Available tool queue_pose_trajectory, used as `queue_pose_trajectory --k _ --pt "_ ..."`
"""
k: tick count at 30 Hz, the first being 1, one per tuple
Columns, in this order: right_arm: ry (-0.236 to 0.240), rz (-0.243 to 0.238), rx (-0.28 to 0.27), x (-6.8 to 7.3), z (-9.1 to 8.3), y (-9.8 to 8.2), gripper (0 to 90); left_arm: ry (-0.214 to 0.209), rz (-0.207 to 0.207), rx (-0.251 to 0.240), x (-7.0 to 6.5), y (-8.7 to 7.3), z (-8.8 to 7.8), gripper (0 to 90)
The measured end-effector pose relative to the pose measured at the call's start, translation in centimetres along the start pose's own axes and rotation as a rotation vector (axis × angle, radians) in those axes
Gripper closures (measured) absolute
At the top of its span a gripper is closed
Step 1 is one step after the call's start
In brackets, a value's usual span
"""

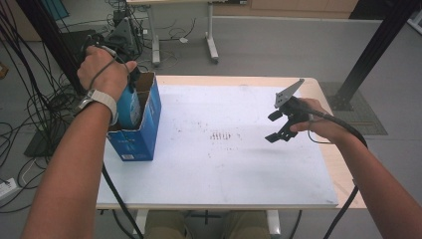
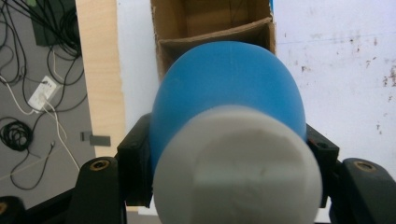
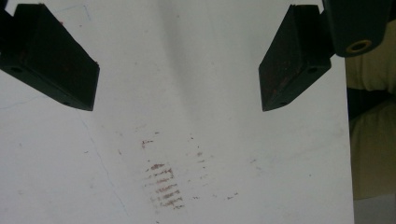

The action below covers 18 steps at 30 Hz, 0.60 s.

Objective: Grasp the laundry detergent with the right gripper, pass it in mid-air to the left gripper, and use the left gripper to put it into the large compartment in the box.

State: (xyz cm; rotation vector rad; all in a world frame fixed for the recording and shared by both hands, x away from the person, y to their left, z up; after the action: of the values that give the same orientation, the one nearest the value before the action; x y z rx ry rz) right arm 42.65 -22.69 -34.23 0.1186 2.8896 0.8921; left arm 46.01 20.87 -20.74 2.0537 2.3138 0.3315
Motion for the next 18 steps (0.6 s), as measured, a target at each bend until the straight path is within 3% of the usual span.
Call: queue_pose_trajectory --k 18 --pt "0.006 0.017 0.005 0.3 0.3 -0.7 12.5 -0.006 0.002 -0.017 -0.1 -0.8 4.8 36.8"
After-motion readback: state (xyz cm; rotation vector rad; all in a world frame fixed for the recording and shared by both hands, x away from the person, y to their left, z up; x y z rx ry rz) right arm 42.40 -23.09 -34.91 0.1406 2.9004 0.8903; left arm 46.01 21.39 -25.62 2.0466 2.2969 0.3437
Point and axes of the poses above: each handheld gripper's, and its own axes: z roughly forward along the jaws, y roughly out of its top, x roughly to its left, the point moved 4 cm from there along z, roughly forward along the jaws, and after that the axes turned 12 degrees about -z, right-handed, at the moved point
